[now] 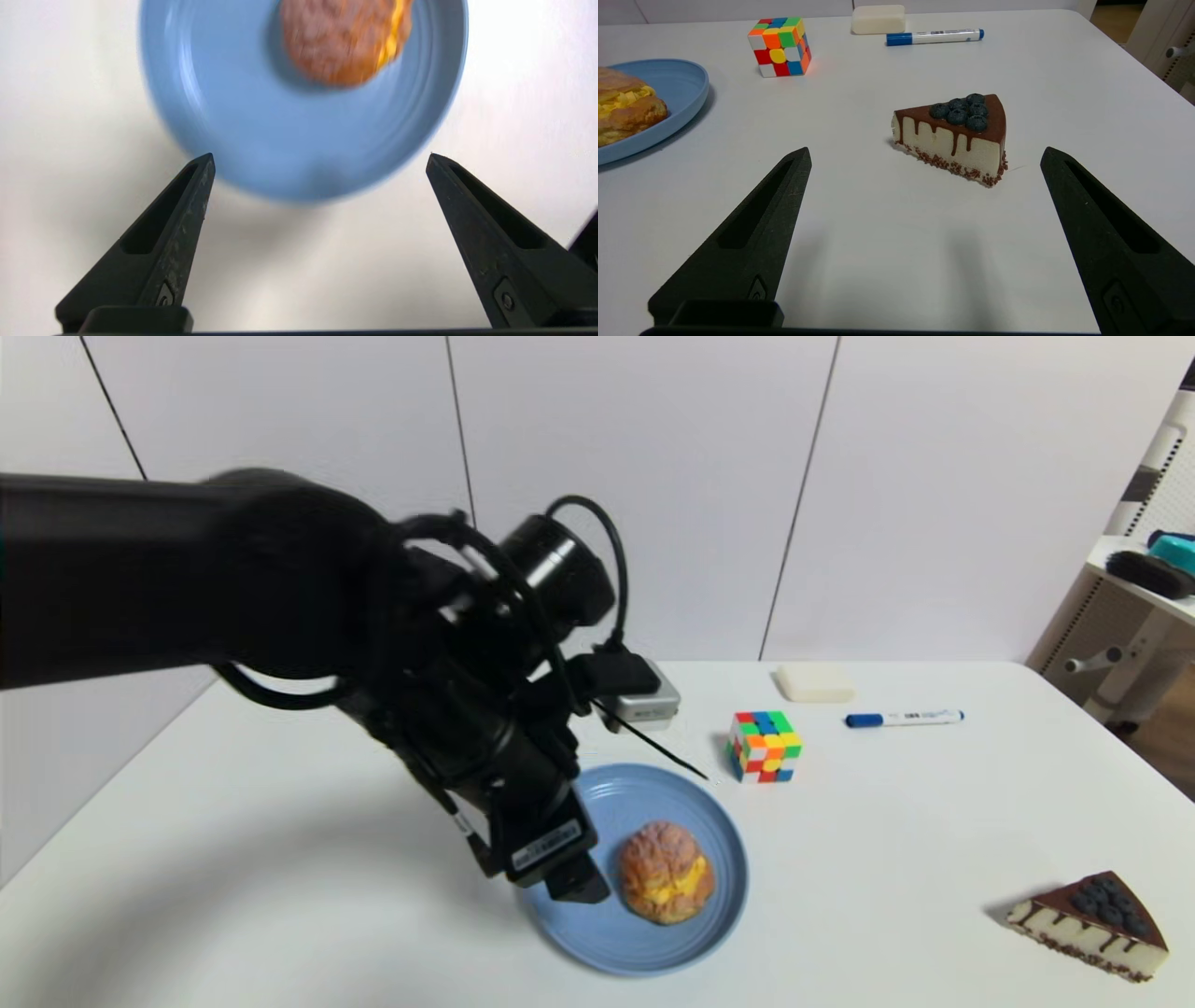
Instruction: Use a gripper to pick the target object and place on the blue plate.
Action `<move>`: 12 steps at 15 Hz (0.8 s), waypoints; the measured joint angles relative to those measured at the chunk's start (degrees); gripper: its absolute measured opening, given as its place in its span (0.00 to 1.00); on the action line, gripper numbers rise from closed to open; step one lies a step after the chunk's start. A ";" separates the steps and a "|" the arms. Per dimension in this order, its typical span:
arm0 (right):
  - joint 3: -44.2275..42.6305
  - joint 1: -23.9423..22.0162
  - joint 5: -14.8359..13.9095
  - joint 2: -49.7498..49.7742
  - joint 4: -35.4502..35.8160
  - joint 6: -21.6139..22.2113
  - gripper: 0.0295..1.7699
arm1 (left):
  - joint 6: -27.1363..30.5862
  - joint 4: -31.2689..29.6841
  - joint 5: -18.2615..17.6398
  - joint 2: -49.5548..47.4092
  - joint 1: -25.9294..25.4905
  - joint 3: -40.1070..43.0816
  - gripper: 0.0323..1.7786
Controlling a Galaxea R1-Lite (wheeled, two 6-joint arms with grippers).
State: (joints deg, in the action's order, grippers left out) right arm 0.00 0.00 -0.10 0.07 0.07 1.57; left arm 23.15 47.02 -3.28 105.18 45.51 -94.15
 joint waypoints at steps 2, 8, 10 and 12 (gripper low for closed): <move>0.00 0.00 0.00 0.00 -0.02 -0.01 0.96 | -0.22 1.22 1.02 -7.75 -2.21 4.99 0.93; 0.00 0.02 0.00 0.00 -0.02 -0.01 0.96 | -0.30 -5.24 1.83 -34.89 -15.01 28.94 0.94; 0.00 0.02 0.00 0.00 0.00 0.00 0.96 | -0.33 -11.87 1.83 -42.47 -20.96 38.23 0.94; 0.00 0.02 0.02 0.00 0.02 -0.01 0.96 | -0.35 -20.83 1.79 -48.51 -27.60 47.02 0.95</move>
State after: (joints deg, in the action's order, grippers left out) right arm 0.00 0.02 -0.07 0.07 0.10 1.56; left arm 22.80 26.19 -1.49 56.67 17.91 -47.13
